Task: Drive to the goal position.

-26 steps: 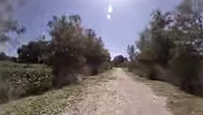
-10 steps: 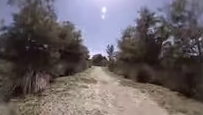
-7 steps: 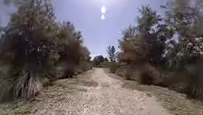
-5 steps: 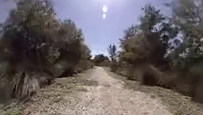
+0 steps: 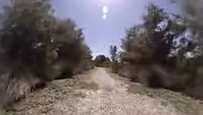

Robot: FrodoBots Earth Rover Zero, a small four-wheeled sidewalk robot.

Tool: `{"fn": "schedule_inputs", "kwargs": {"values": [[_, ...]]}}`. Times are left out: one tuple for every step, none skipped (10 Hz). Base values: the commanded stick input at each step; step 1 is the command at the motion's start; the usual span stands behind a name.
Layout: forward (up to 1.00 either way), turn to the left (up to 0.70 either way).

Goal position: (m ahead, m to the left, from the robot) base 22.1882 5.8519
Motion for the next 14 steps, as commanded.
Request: {"fn": "schedule_inputs", "kwargs": {"values": [[0.7, 0.0], [0.7, 0.0], [0.7, 0.0], [0.7, 0.0], [0.7, 0.0], [0.7, 0.0], [0.7, 0.0], [0.7, 0.0], [0.7, 0.0], [0.7, 0.0], [0.7, 0.0], [0.7, 0.0], [0.7, 0.0], [0.7, 0.0]]}}
